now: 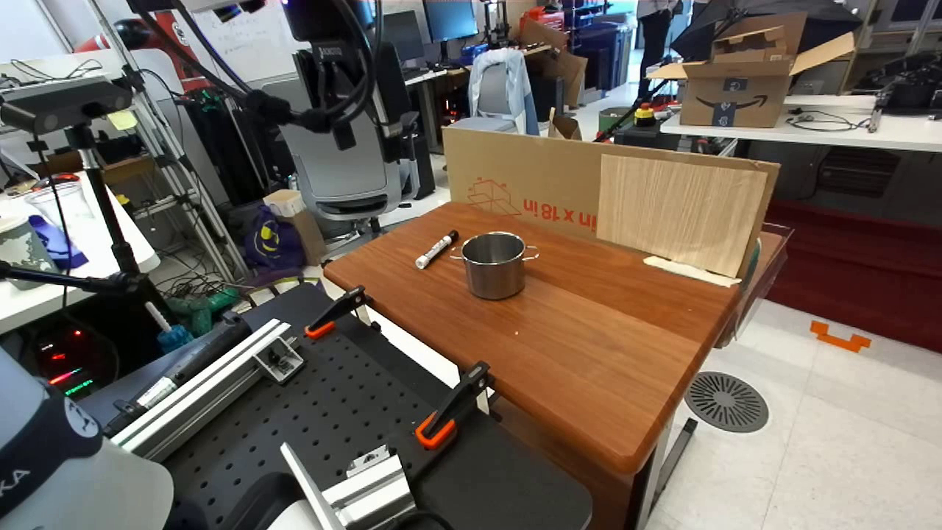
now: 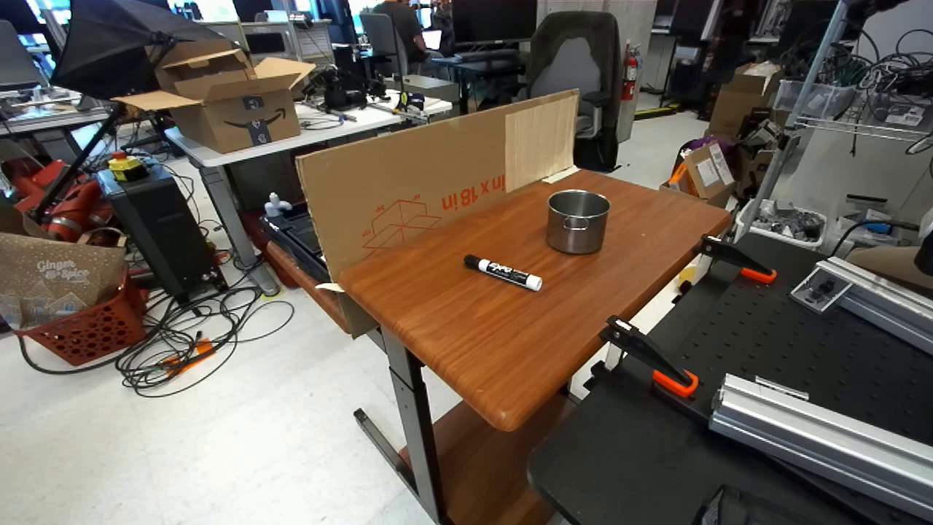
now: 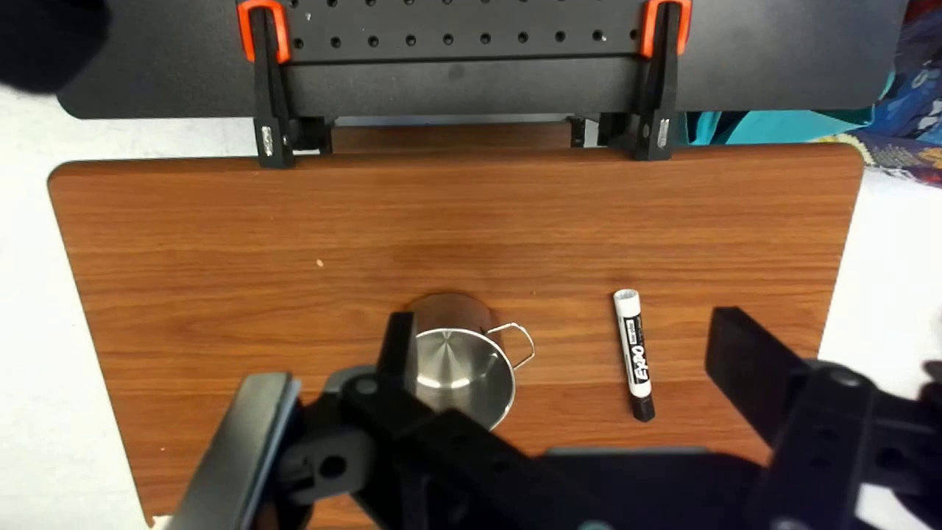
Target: Pick up the marker and put it in the cup
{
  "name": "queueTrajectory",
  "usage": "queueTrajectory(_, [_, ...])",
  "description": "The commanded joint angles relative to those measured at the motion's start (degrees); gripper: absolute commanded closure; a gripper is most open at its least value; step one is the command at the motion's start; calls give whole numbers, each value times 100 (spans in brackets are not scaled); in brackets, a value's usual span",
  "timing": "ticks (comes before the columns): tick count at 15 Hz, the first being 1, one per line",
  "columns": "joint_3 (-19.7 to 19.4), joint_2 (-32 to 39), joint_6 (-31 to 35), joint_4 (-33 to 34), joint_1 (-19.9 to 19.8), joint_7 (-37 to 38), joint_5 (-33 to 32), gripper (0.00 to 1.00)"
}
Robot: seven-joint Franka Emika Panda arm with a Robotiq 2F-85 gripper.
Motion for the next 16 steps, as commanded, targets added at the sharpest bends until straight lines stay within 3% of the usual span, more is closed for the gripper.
queueTrajectory(1, [186, 1049, 439, 566, 16, 302, -245, 0])
queueTrajectory(8, [265, 3001, 971, 1780, 143, 592, -465, 0])
queueTrajectory(16, [147, 4829, 1028, 3142, 670, 1103, -686, 0])
